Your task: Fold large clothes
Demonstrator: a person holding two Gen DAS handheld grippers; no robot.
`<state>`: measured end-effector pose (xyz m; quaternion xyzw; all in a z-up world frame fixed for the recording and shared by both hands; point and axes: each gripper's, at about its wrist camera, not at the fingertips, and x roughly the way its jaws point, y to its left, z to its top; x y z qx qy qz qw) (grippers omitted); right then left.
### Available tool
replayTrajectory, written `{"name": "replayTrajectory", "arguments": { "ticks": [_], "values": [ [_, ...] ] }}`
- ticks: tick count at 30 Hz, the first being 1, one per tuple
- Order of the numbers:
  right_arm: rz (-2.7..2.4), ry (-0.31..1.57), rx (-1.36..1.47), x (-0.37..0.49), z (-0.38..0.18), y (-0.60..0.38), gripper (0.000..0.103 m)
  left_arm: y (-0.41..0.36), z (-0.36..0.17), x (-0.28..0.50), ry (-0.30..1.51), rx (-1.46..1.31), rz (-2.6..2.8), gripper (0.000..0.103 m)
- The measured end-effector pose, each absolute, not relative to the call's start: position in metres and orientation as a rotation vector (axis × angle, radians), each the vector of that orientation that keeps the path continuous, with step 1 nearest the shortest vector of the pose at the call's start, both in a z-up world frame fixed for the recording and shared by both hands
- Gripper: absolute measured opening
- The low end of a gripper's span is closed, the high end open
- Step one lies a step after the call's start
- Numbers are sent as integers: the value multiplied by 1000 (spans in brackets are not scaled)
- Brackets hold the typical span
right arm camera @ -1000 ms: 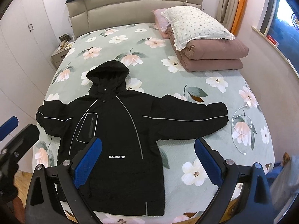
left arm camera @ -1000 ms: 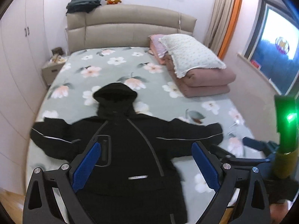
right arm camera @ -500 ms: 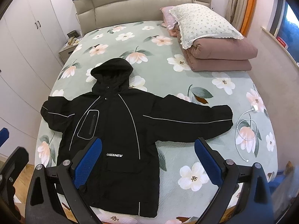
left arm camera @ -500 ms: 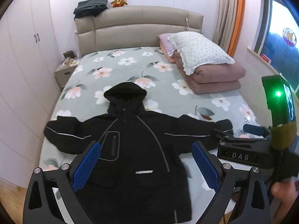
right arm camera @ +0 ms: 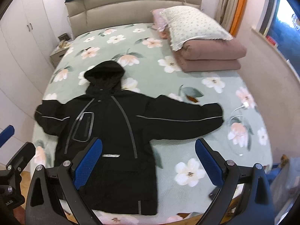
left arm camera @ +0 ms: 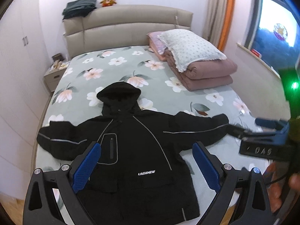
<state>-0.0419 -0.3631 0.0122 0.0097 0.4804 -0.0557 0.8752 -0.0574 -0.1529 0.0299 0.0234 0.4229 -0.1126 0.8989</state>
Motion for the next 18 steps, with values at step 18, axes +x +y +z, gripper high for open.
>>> {"name": "replayTrajectory", "arguments": {
  "ticks": [18],
  "values": [
    [-163,1044,67,-30,-28,-468,100,-215,8,-35,938,39,-245,98]
  ]
}}
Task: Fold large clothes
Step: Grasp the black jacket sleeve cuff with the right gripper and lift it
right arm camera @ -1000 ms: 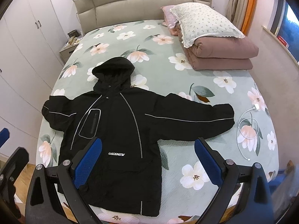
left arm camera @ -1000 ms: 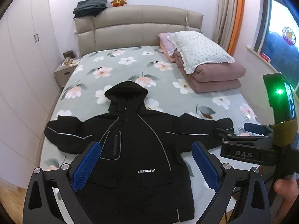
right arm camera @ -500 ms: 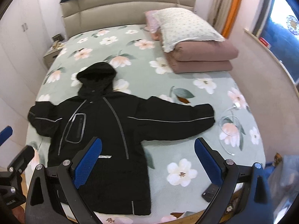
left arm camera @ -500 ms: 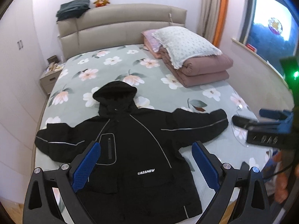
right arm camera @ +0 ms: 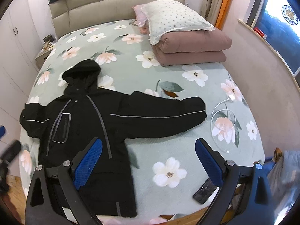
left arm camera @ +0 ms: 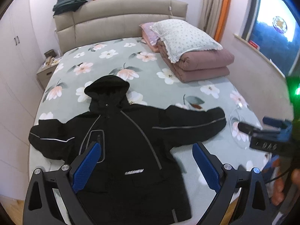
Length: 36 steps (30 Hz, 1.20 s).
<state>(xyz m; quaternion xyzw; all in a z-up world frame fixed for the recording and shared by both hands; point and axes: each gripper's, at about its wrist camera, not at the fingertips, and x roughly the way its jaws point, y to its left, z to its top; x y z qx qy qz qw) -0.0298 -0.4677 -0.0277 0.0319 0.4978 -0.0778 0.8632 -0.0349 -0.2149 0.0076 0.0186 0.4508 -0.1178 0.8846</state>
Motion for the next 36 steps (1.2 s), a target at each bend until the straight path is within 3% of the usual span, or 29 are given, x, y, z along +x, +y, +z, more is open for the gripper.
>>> {"name": "replayTrajectory", "arguments": {
  "ticks": [13,21,24,26,36],
  "values": [
    [-176,1152,113,15,-96,-594,100,-343,-47,4,1036,62,-228,98],
    [-119,1161,287,49,-209,-683,100,-381,-143,48,1112,32,-197,98],
    [-138,1173,339,63,-251,-715,89,-387,-184,63,1144,12,-210,98],
    [-141,1166,386,76,-277,-737,89,-393,-209,71,1164,11,-228,98],
    [-179,1128,413,147,-357,-812,83,-407,-297,116,1202,87,-226,98]
  ]
}}
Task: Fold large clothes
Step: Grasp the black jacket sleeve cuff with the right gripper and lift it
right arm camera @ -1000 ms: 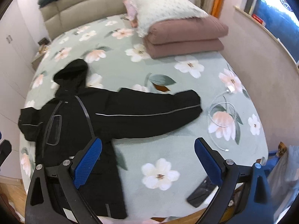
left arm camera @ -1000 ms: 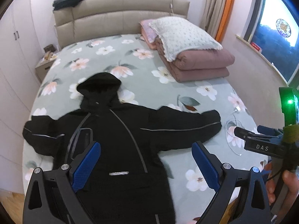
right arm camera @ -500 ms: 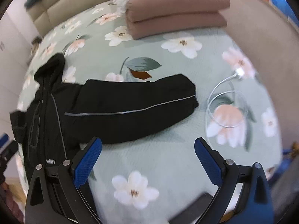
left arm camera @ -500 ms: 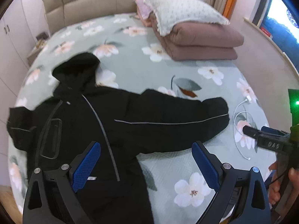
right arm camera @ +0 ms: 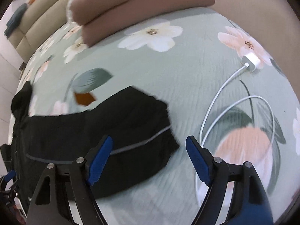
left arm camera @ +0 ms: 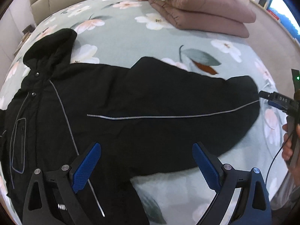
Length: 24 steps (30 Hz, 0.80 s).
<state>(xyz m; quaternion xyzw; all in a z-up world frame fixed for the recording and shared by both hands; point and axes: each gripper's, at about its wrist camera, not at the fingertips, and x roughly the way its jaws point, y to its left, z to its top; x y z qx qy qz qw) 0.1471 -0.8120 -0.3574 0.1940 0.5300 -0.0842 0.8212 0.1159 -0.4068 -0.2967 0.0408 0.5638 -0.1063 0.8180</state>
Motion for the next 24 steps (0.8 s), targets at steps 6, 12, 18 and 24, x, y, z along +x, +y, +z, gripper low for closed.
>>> {"name": "replayTrajectory", "arguments": {
  "ticks": [6,12,18,24],
  "values": [
    [-78,1182,511,158,-393,-818,85,-397,-320,132,1222,72,-180,98],
    [-74,1198,600,122,-382,-828,85,-388,-333,138,1250,32,-149,98],
    [9,1195,756,90,-394,-820,83,-389,-334,138,1251,25,-143,98],
    [42,1059,979,113,-414,-831,77,-388,-337,137,1250,26,-137,98]
  ]
}}
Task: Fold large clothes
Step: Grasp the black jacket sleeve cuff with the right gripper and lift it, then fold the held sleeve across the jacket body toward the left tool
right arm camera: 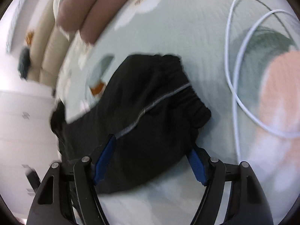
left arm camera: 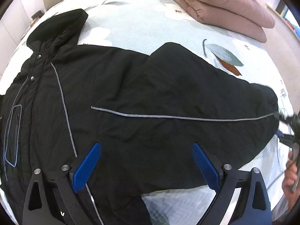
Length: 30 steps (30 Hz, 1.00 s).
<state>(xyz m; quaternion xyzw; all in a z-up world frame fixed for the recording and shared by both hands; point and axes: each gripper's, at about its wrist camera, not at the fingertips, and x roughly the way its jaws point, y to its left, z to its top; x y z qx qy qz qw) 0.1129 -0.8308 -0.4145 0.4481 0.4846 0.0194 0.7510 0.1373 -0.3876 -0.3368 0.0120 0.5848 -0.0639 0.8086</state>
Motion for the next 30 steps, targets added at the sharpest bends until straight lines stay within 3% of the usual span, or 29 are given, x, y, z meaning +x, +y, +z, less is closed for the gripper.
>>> {"name": "replayTrajectory", "arguments": {
  "ticks": [2,3,8,12,13,15,18,24,30],
  "values": [
    [53,1028,1036,118,-412,-833,27,-386,-337,138,1250,13,-137,98],
    [43,1023,1037,117,-405,-834,13,-385,-338,138,1247,10,-134,98],
    [-11,981,799,91,-352,-820,12,-386,-342,141,1228,12,-126,98],
    [-86,1088,718,86,-368,-811,12,-382,-399,151,1396,27,-49,100],
    [-116,1128,728,88,-382,-811,12,-382,-399,150,1366,31,-48,101],
    [-140,1167,754,93,-397,-811,12,-385,-395,150,1353,59,-65,101],
    [-163,1142,670,97,-378,-798,12,-371,-372,141,1299,6,-136,95],
    [-107,984,471,91,-279,-727,12,-315,-312,112,1162,-48,-183,95],
    [-55,915,208,100,-211,-576,12,-240,-273,96,1084,-14,-175,95]
  ]
}}
